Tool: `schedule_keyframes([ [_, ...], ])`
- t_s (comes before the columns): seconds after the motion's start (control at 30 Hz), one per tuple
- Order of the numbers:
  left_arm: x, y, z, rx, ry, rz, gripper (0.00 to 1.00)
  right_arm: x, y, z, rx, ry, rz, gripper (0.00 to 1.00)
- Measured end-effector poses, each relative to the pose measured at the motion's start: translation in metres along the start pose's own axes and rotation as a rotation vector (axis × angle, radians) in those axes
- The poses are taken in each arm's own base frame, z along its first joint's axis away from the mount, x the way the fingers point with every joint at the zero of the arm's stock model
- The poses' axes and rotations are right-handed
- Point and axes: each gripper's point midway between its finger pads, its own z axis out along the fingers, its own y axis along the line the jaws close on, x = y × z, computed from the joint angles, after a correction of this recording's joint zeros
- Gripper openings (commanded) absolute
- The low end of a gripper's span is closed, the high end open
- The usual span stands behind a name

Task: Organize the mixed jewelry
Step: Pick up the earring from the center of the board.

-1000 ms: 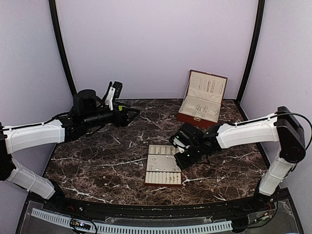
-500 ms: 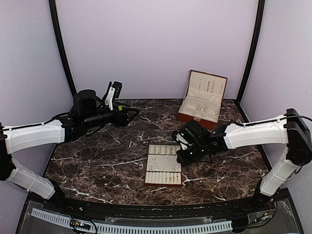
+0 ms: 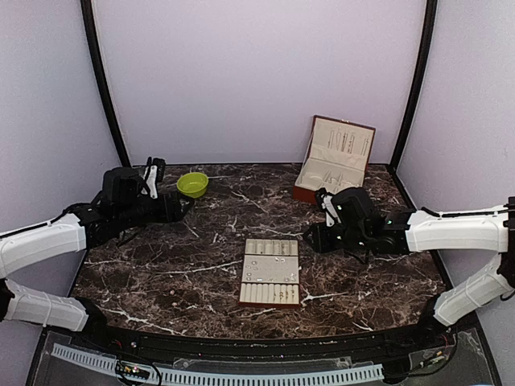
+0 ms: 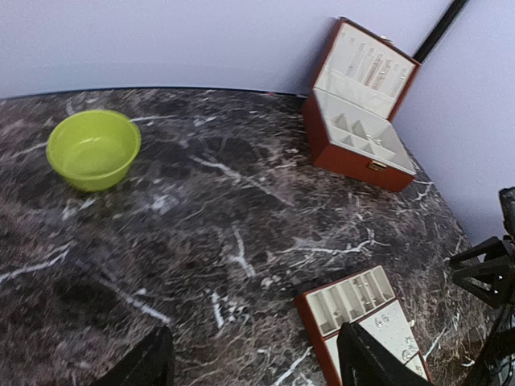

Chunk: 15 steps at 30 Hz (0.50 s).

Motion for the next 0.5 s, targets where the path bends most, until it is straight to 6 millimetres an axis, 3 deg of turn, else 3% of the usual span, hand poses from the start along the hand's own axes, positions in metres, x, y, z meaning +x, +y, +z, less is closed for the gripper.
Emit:
schedule_keyframes([
  [0.1, 0.012, 0.024, -0.019, -0.105, 0.033, -0.073, 0.67, -0.005, -0.009, -0.002, -0.013, -0.051, 0.04, 0.43],
  [0.23, 0.044, 0.043, -0.036, -0.21, 0.139, -0.162, 0.6, -0.012, -0.015, -0.006, -0.049, -0.119, 0.092, 0.44],
  [0.5, 0.133, 0.075, -0.06, -0.39, 0.403, -0.356, 0.54, -0.017, -0.014, -0.008, -0.09, -0.178, 0.123, 0.44],
])
